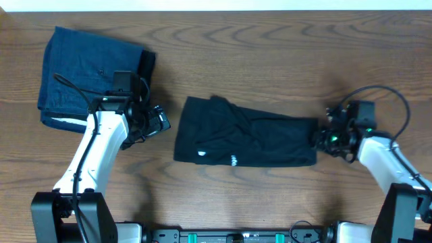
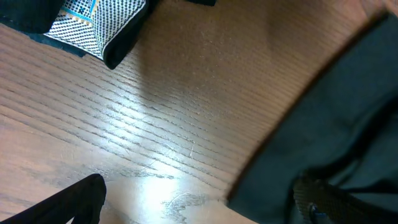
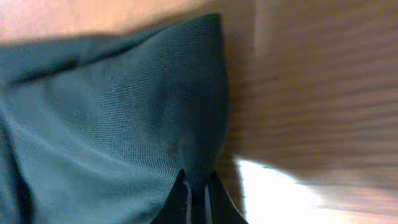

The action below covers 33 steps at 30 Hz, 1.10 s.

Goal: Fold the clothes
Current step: 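Lift the right end and fold it leftward over the shirt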

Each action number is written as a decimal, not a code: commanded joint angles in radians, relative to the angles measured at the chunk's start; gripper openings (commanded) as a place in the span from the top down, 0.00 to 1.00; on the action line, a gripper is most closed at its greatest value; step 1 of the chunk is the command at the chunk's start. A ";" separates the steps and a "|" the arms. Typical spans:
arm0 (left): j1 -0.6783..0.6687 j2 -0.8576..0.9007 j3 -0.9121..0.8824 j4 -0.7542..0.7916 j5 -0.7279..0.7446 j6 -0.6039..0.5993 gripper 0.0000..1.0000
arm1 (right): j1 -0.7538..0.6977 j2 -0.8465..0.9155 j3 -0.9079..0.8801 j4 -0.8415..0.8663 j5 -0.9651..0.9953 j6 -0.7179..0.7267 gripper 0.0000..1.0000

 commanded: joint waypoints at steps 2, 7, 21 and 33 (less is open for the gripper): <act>0.003 0.005 -0.007 -0.001 -0.013 0.002 0.02 | -0.084 -0.021 0.133 -0.087 0.095 -0.021 0.99; 0.003 0.005 -0.007 -0.001 -0.013 0.002 0.02 | -0.161 -0.021 0.277 -0.228 0.151 -0.042 0.99; 0.003 0.005 -0.007 0.000 -0.013 0.002 0.02 | -0.022 -0.021 0.605 -0.470 -0.068 -0.125 0.99; 0.003 0.005 -0.007 -0.001 -0.013 0.002 0.02 | 0.315 -0.018 0.644 -0.434 -0.103 -0.121 0.99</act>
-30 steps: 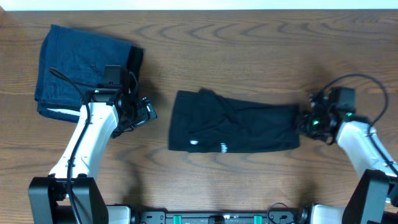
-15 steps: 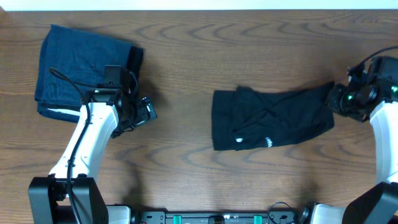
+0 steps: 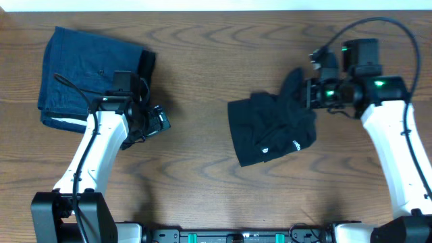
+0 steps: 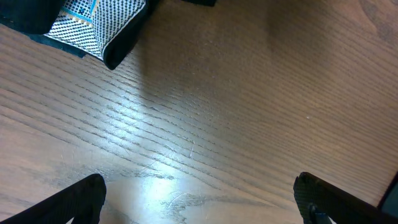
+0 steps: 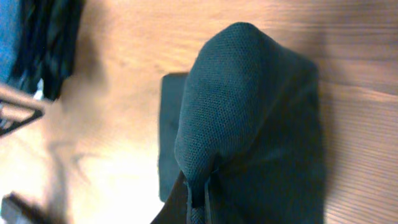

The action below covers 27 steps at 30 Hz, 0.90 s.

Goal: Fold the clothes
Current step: 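Lift the right end and fold it leftward over the shirt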

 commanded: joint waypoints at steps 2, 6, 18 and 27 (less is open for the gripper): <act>0.003 0.005 -0.007 -0.002 -0.013 0.002 0.02 | 0.096 -0.008 0.008 0.002 0.039 -0.013 0.99; 0.003 0.005 -0.007 -0.002 -0.013 0.002 0.02 | 0.189 0.044 -0.016 0.003 0.102 -0.013 0.99; 0.003 0.005 -0.007 -0.002 -0.013 0.002 0.02 | 0.391 0.291 -0.022 0.050 0.105 -0.013 0.90; 0.003 0.005 -0.007 -0.002 -0.013 0.002 0.02 | 0.413 0.354 -0.005 0.080 -0.005 -0.050 0.71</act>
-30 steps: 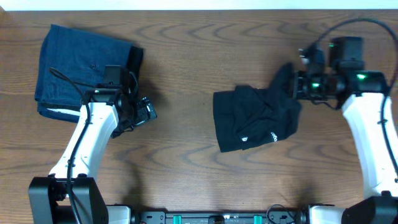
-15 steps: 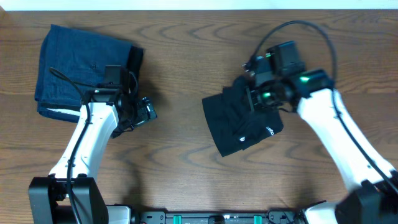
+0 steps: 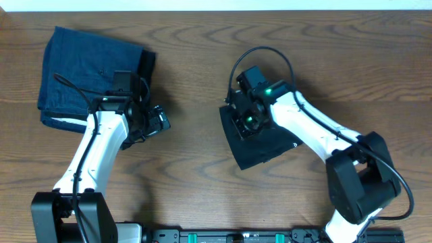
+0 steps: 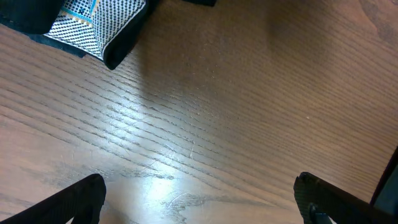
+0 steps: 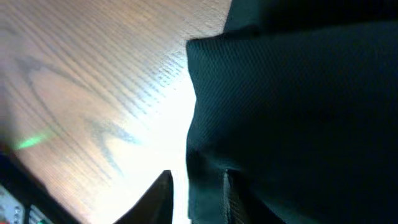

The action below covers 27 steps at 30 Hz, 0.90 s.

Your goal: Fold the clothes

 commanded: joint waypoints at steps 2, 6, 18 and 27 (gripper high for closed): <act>0.003 0.005 -0.007 0.000 -0.013 0.002 0.02 | -0.049 -0.049 0.025 -0.011 -0.124 -0.068 0.67; 0.003 0.005 -0.007 0.010 -0.011 0.002 0.54 | -0.132 -0.137 0.029 -0.024 -0.179 -0.066 0.56; -0.111 0.005 -0.007 0.184 0.378 0.002 0.94 | -0.353 -0.195 -0.005 -0.130 -0.172 -0.067 0.99; -0.360 0.006 -0.007 0.393 0.419 0.002 0.94 | -0.374 -0.195 -0.182 -0.033 -0.195 -0.066 0.99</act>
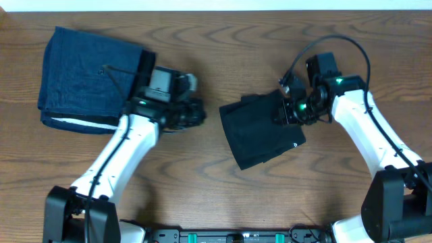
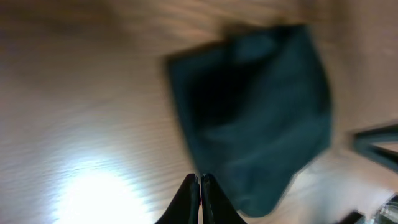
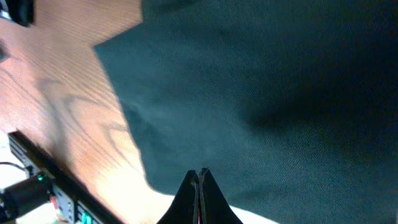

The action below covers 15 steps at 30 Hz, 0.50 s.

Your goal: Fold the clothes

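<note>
A black garment (image 1: 260, 135) lies folded into a compact slanted rectangle at the table's middle. My left gripper (image 1: 201, 115) is shut and empty just left of it; the blurred left wrist view shows the garment (image 2: 249, 112) beyond the closed fingertips (image 2: 200, 182). My right gripper (image 1: 282, 113) hovers over the garment's upper right part, also shut, with nothing pinched. In the right wrist view the dark cloth (image 3: 249, 81) fills most of the frame above the gripper (image 3: 199, 174).
A folded blue denim piece (image 1: 84, 67) lies at the far left with a dark garment (image 1: 146, 64) at its right edge. Bare wooden table (image 1: 202, 196) surrounds the black garment. The arms' bases stand at the front edge.
My left arm has moved from beside the denim stack to the black garment's left edge, and its gripper has shut. My right gripper has shifted from the garment's left edge to its right part and shut.
The black garment first lay stretched out with my right gripper shut on its right end. Then that end was held up, doubled over the garment's right part. Then the right gripper stood open at the left edge of the folded garment. Now both grippers flank it, shut.
</note>
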Each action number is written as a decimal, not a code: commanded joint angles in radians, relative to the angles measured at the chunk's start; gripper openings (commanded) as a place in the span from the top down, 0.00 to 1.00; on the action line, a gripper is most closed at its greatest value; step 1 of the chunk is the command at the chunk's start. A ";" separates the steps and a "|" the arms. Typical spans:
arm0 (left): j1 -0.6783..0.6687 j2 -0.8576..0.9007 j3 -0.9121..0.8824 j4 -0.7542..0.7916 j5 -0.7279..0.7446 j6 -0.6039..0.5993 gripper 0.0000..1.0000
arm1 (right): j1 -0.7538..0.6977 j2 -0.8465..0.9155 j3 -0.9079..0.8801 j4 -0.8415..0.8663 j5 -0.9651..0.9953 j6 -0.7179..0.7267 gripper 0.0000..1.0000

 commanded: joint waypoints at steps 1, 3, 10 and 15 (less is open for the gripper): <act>-0.068 0.007 -0.004 0.047 0.037 0.000 0.94 | -0.008 0.006 -0.075 0.050 -0.043 -0.008 0.99; -0.096 0.016 -0.004 0.084 0.037 -0.001 0.94 | -0.008 0.006 -0.122 0.103 -0.049 -0.009 0.99; -0.130 0.118 -0.005 0.155 0.034 -0.002 0.94 | -0.008 0.006 -0.231 0.246 -0.049 -0.007 0.99; -0.131 0.248 -0.005 0.196 0.034 -0.004 0.94 | -0.009 0.006 -0.248 0.239 -0.043 0.003 0.99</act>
